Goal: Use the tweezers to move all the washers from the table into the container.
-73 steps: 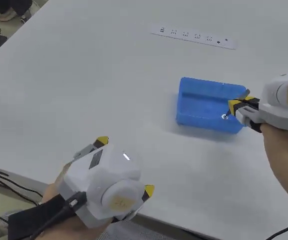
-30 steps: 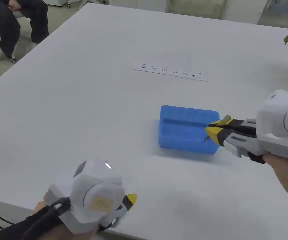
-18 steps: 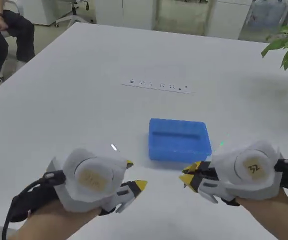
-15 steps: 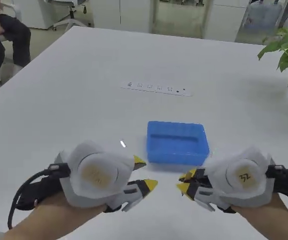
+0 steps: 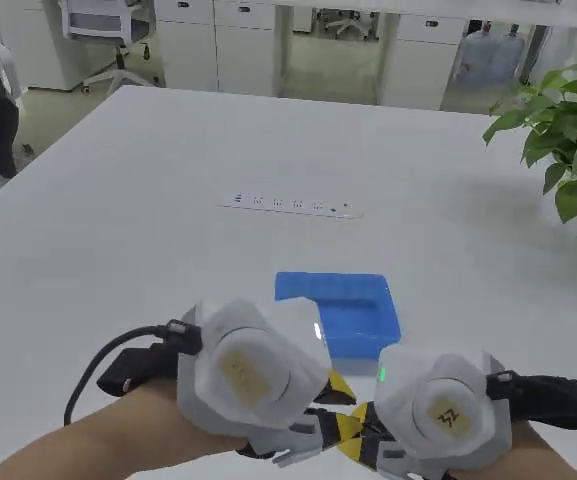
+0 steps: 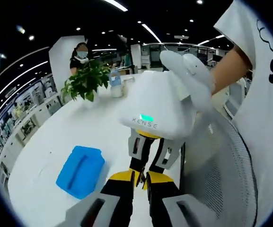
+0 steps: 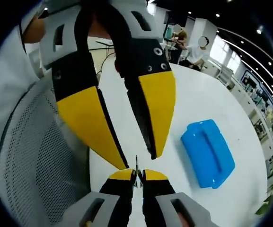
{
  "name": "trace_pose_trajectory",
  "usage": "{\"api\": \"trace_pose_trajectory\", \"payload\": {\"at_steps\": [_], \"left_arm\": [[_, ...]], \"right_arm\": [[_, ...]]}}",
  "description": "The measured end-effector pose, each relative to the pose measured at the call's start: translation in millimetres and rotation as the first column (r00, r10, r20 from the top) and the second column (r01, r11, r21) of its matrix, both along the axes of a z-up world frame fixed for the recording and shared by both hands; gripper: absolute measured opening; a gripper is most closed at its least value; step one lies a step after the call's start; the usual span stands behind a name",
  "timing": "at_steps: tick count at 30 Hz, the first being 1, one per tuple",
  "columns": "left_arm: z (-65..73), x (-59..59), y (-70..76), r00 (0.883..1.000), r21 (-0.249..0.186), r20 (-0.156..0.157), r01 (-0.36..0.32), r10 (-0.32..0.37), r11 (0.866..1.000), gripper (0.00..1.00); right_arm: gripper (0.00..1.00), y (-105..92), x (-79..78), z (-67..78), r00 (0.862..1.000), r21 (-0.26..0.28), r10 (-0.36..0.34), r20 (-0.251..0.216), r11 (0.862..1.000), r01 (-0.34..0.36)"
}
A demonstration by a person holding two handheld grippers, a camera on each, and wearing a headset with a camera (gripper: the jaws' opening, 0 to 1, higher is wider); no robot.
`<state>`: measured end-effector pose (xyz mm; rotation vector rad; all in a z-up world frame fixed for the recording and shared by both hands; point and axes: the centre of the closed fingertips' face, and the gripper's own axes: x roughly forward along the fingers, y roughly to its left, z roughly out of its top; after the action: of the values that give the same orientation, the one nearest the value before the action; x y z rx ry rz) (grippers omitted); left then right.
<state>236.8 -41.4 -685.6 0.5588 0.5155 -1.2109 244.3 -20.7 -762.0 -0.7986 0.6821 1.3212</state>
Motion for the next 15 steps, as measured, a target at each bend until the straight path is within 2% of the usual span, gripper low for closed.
{"api": "trace_pose_trajectory", "payload": {"at_steps": [2, 4, 6, 8, 11, 14, 15], "left_arm": [[-5.0, 0.4, -1.4, 1.000, 0.008, -0.017, 0.003, -0.003, 1.000, 0.00], [-9.5, -3.2, -2.1, 0.999, 0.011, -0.037, 0.031, -0.031, 0.999, 0.00], [-15.2, -7.2, -1.0, 0.996, 0.032, -0.028, 0.088, -0.087, 0.996, 0.00], [-19.1, -5.4, 0.8, 0.995, 0.042, -0.003, 0.100, -0.100, 0.994, 0.00], [-26.3, -3.1, 5.2, 0.994, 0.050, -0.003, 0.111, -0.111, 0.993, 0.00], [-40.3, -0.5, 12.7, 0.990, 0.082, 0.021, 0.136, -0.138, 0.987, 0.00], [-48.4, -0.4, 15.9, 0.990, 0.101, 0.010, 0.138, -0.140, 0.985, 0.00]], "right_arm": [[0.03, -1.2, -2.8, -5.0, 1.000, -0.022, 0.016, -0.017, 1.000, -0.016], [0.03, -1.8, -4.5, -8.7, 1.000, -0.035, 0.025, -0.015, 0.999, -0.026], [0.03, -3.1, -5.3, -12.4, 0.999, -0.054, 0.040, -0.011, 0.998, -0.040], [0.03, -4.1, -3.9, -15.7, 0.999, -0.065, 0.042, -0.001, 0.997, -0.042], [0.03, -5.8, -1.8, -19.8, 0.999, -0.072, 0.040, 0.007, 0.997, -0.040], [0.03, -9.9, 2.6, -29.0, 0.998, -0.083, 0.033, 0.047, 0.996, -0.029], [0.03, -10.5, 2.9, -32.1, 0.998, -0.082, 0.032, 0.053, 0.996, -0.028]]}}
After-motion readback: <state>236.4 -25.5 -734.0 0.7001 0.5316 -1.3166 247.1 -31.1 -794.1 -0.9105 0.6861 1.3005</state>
